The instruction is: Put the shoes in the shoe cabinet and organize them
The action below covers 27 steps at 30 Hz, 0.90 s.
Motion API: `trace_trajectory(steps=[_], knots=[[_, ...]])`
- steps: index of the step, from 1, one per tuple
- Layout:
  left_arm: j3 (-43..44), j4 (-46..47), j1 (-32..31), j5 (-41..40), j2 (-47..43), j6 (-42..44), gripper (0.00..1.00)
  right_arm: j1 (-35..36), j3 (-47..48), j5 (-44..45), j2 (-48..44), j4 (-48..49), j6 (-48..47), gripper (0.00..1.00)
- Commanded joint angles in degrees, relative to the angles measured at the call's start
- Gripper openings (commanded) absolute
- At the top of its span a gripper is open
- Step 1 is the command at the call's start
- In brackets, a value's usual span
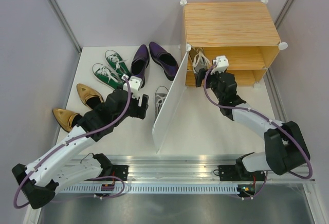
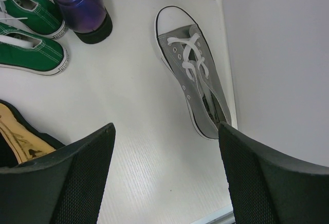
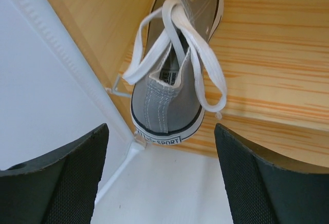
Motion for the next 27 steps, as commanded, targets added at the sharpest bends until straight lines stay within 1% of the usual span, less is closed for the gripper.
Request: trace_trajectory(steps=[1,6,11,12,13,16,18,22,27], knots=[[-0.76,2.19,0.15,-1.60,0.88,2.09,0.84,-0.01,2.08,-0.71,2.55,4.08,-0.37,0.86],[-0.76,2.10,0.06,-0.98,2.19,2.44,0.84,-0.09,4.36,-0.01,5.72,5.39,-1.24,0.84],[-0.76,2.10,0.06,-1.16,2.81,2.79,0.84,-0.27,6.82,-0.01,8.09,5.57,-1.60,0.79],[-0.84,2.10,0.06,-1.07,2.90,2.79,0.84,-0.27,7.09,-0.01,8.53,5.57,-1.51,0.77],[-0.85,2.19,0.15,-1.07,3.07,2.79,0.84,-0.27,7.53,-0.01,8.71,5.66,-1.51,0.70],[-0.85,2.10,0.07,-1.33,2.99,2.88,0.84,-0.27,8.06,0.34,8.71,5.83,-1.60,0.58],[-0.85,2.10,0.06,-1.25,3.16,2.88,0.84,-0.27,8.32,0.17,9.06,5.75,-1.77,0.56],[-0.85,2.19,0.07,-1.16,3.69,3.06,0.84,-0.27,9.55,-0.27,10.11,5.31,-2.12,0.48],[-0.85,2.19,0.07,-1.16,3.95,3.06,0.84,-0.36,11.22,0.17,11.17,5.48,-1.69,0.42]])
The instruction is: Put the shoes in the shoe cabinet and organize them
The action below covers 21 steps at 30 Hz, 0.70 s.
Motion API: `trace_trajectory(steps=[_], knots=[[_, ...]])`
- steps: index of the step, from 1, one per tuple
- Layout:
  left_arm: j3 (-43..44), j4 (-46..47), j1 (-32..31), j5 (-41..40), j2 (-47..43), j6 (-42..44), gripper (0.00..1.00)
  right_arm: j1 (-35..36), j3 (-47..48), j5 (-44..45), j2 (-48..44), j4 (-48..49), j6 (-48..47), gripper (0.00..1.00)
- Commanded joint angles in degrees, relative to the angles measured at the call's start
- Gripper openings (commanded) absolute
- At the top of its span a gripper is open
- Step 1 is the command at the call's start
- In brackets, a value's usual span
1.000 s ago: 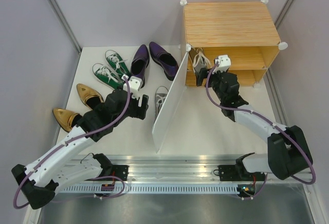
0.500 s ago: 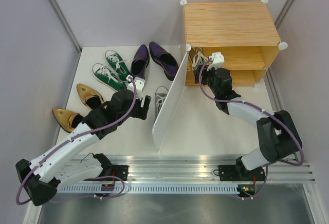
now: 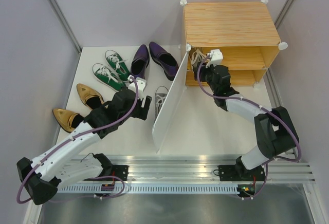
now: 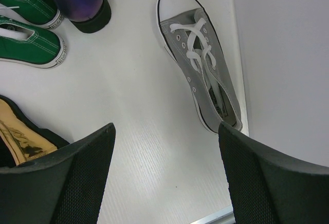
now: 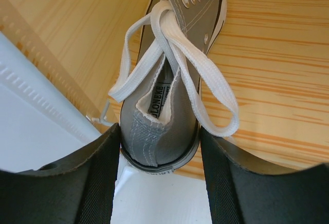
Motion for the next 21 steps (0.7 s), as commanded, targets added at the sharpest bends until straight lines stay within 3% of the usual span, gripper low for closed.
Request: trace_trajectory(steps=[1,21], knots=[[0.09,2.02,0.06,-0.68,0.46,1.94,0.84,-0.14,4.60,-0.38,1.03,3.76,-0.13,0.42],[0.18,1.93,0.07,-1.03,0.99,2.03,0.84,-0.31,12.51,4.99,11.49,6.65,2.15,0.39]])
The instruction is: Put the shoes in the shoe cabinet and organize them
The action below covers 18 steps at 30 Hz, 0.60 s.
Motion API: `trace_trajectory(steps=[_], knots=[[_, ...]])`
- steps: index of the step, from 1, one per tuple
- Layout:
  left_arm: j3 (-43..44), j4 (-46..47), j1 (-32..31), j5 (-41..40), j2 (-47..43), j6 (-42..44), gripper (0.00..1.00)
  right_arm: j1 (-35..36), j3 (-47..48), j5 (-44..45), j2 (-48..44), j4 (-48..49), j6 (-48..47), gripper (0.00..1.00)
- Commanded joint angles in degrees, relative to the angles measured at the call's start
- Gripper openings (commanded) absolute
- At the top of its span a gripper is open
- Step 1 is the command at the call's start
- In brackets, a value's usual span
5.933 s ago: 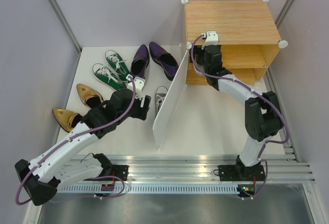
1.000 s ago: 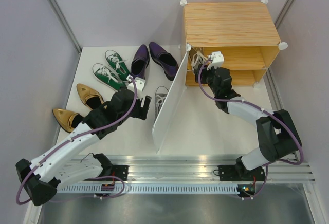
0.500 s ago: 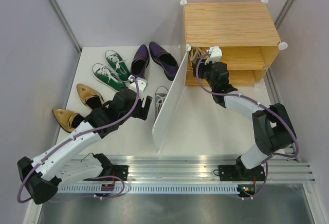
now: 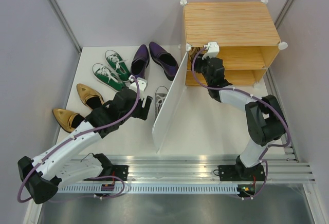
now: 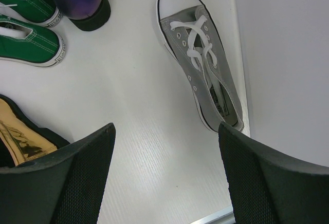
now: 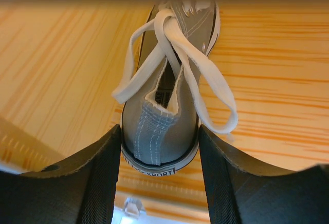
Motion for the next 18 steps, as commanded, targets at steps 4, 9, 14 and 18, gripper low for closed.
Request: trace_trajectory(steps=[4,9,14,18], knots=[[0.18,1.95,0.15,-0.92,-0.02,2.01,0.84,-0.34,3.31,-0.48,2.99,5.09,2.22,0.39],[0.18,1.86,0.15,-0.66,-0.02,2.01,0.84,-0.34,3.23,-2.07,4.14,5.79,2.92,0.43],[0.18,1.77,0.06,-0.30,-0.11,2.01,0.84,-0.34,2.96,-2.86,4.75,6.23,3.01,0.51],[0.36,1.86,0.06,-0.13,-0.20,2.01,0.84,-0.34,2.79,-3.91,4.84,6.14,2.93,0.58]])
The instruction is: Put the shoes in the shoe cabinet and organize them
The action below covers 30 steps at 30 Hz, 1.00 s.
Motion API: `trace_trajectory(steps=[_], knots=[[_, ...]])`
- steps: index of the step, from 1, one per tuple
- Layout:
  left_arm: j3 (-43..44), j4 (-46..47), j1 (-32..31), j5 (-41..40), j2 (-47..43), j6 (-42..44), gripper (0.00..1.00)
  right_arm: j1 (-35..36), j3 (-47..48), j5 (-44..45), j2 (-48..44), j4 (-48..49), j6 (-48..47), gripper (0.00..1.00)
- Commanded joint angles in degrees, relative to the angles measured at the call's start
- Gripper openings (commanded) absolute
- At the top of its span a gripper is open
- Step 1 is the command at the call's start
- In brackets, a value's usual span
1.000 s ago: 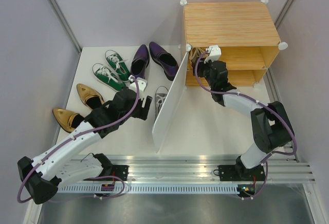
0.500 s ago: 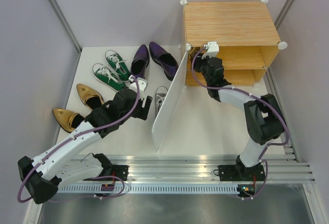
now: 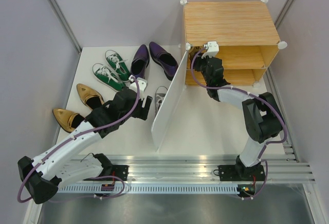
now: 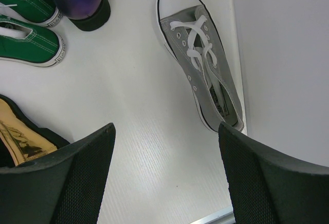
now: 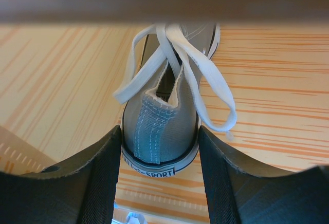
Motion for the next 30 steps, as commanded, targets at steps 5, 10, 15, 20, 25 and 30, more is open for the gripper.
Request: trace_trajectory(steps=[5,10,15,20,25,30], knots=[[0.44,1.75,0.15,-0.06,-0.20,1.96,0.84,-0.29,0.93,-5.72,2.00,0.61,2.79,0.64],[0.36,1.66,0.15,0.03,-0.28,1.96,0.84,-0.29,0.58,-5.89,2.09,0.52,3.23,0.73],[0.36,1.66,0.06,0.38,-0.28,1.96,0.84,-0.29,0.31,-5.98,1.91,0.08,3.23,0.77],[0.36,1.58,0.06,0.47,-0.20,1.96,0.84,-0.29,0.23,-6.25,1.91,-0.27,3.24,0.78],[0.36,1.58,0.07,0.55,-0.11,2.05,0.84,-0.29,0.14,-6.16,1.30,-0.79,3.06,0.79],[0.45,1.58,0.15,0.64,-0.02,1.96,0.84,-0.29,-0.13,-6.77,-2.12,-2.90,2.62,0.85]])
